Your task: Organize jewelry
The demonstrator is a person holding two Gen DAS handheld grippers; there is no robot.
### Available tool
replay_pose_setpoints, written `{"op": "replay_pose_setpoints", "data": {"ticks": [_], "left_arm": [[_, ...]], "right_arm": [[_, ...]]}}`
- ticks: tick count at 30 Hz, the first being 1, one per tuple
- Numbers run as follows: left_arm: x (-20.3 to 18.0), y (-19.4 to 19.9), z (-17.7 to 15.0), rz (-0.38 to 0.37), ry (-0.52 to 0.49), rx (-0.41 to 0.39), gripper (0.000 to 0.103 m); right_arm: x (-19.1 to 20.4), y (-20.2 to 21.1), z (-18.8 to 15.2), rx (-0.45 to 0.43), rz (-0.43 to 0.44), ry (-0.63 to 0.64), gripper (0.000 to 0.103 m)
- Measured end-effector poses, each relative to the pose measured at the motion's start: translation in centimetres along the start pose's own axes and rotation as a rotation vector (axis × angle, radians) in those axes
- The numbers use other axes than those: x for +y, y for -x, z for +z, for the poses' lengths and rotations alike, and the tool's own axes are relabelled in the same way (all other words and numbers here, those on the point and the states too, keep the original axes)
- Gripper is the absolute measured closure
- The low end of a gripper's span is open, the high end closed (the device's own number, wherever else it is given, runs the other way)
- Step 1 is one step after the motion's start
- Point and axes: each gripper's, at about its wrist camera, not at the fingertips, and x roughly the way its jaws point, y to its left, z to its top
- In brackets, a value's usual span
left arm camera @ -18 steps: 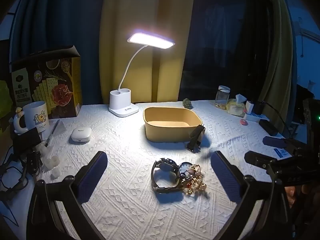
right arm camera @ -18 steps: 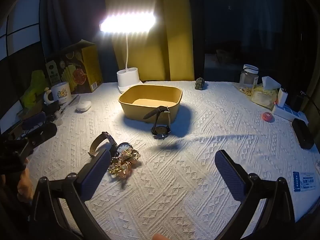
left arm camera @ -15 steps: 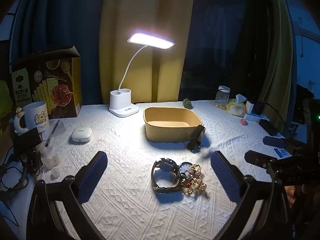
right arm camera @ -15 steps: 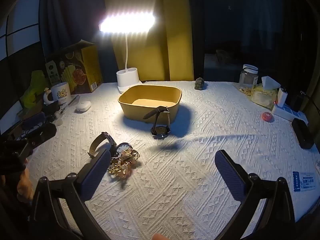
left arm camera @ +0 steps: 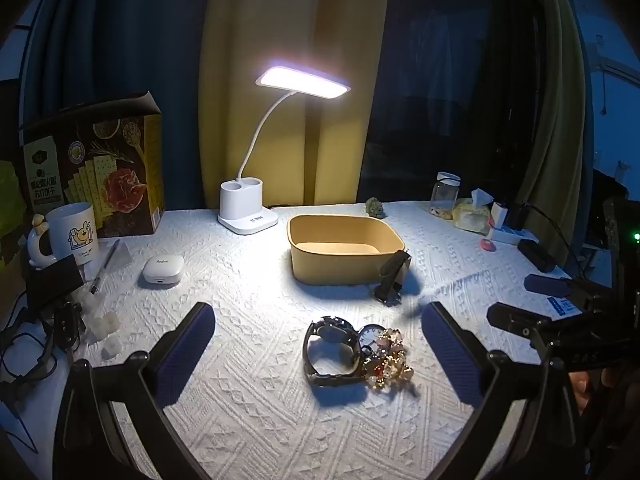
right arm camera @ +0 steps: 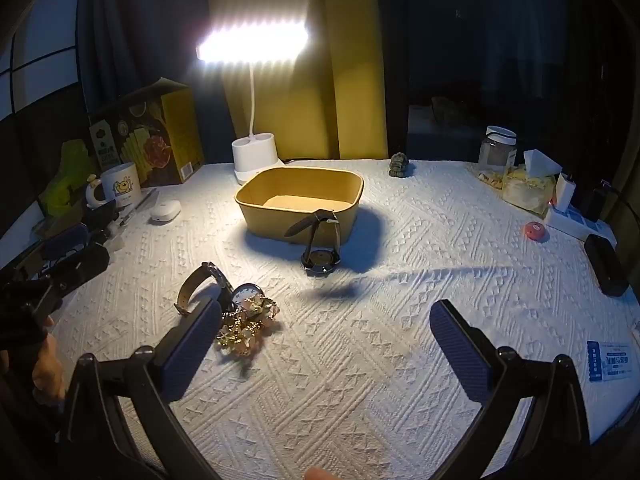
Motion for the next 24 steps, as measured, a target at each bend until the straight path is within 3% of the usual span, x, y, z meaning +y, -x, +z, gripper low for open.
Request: {"op": "replay_pose_setpoints", "data": {"ticks": [24], "left_arm": [[0.03,0.01,-0.37,-0.012,0.008,0.005,0.000]], "right_arm": [[0.36,-0.42,-0.27,0.009,0.001,0.006,0.000]]}}
